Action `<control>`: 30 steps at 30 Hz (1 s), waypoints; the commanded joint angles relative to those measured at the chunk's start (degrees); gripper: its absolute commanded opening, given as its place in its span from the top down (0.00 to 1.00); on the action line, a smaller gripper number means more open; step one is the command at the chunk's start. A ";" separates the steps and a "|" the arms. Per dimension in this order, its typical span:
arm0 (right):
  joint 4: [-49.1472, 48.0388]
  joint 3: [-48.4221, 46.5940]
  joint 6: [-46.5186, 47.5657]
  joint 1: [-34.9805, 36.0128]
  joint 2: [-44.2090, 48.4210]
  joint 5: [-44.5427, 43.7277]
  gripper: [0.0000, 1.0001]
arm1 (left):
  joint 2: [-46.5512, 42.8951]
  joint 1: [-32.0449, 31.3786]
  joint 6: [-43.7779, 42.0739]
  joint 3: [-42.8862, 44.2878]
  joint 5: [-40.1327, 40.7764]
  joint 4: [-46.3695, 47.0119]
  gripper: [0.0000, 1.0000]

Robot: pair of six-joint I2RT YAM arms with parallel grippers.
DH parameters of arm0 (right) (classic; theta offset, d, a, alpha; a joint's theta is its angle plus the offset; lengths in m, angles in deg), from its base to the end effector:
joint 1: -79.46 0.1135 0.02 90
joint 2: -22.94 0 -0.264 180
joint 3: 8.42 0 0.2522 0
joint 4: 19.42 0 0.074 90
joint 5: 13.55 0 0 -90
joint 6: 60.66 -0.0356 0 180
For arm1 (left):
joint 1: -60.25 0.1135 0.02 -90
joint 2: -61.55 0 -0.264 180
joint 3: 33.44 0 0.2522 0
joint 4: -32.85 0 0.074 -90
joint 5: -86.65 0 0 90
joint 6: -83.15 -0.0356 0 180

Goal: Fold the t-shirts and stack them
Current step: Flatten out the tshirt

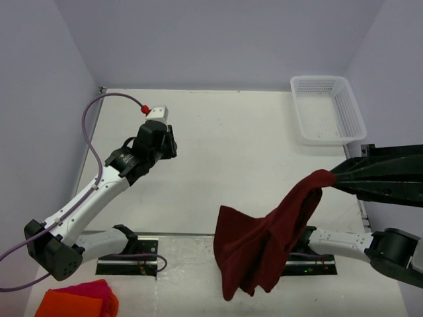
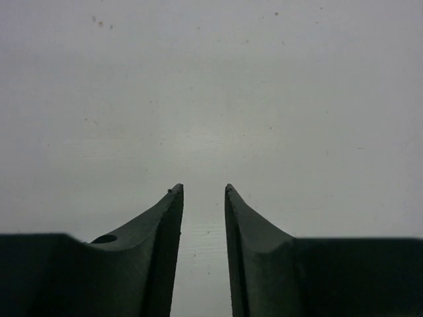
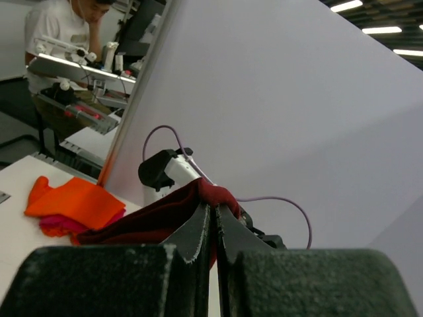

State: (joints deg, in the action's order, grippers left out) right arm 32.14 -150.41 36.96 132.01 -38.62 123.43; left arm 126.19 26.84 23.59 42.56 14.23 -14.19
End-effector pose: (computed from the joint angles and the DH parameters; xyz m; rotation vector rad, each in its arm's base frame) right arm -0.0071 0.0335 0.6418 -1.2047 0.5254 1.1100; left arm 0.2078 -0.1242 0.3388 -0.1158 2.1731 -0.3039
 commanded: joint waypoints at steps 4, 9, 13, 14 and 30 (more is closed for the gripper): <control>1.31 0.52 5.99 -0.08 -10.30 -11.62 1.00 | -1.88 0.01 1.20 -3.70 0.16 1.99 0.47; 1.22 -6.75 4.61 -8.50 -27.61 -18.34 1.00 | -6.89 0.01 2.35 -4.93 5.35 -0.47 0.42; 2.45 -25.45 0.92 -16.85 -50.69 -14.65 1.00 | -9.53 0.01 2.35 -3.88 4.84 -2.31 0.42; 1.32 -25.06 -0.48 -18.35 -52.59 -13.25 1.00 | -9.45 0.01 2.26 -3.01 4.57 -2.84 0.42; 13.88 2.67 -16.21 -25.13 -39.90 -37.92 0.34 | 1.08 -0.08 1.90 -7.30 -13.07 -0.48 0.50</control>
State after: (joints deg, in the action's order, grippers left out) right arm 37.25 -153.95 25.90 106.31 -85.55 93.64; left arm 123.37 26.84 24.68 37.14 9.25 -15.96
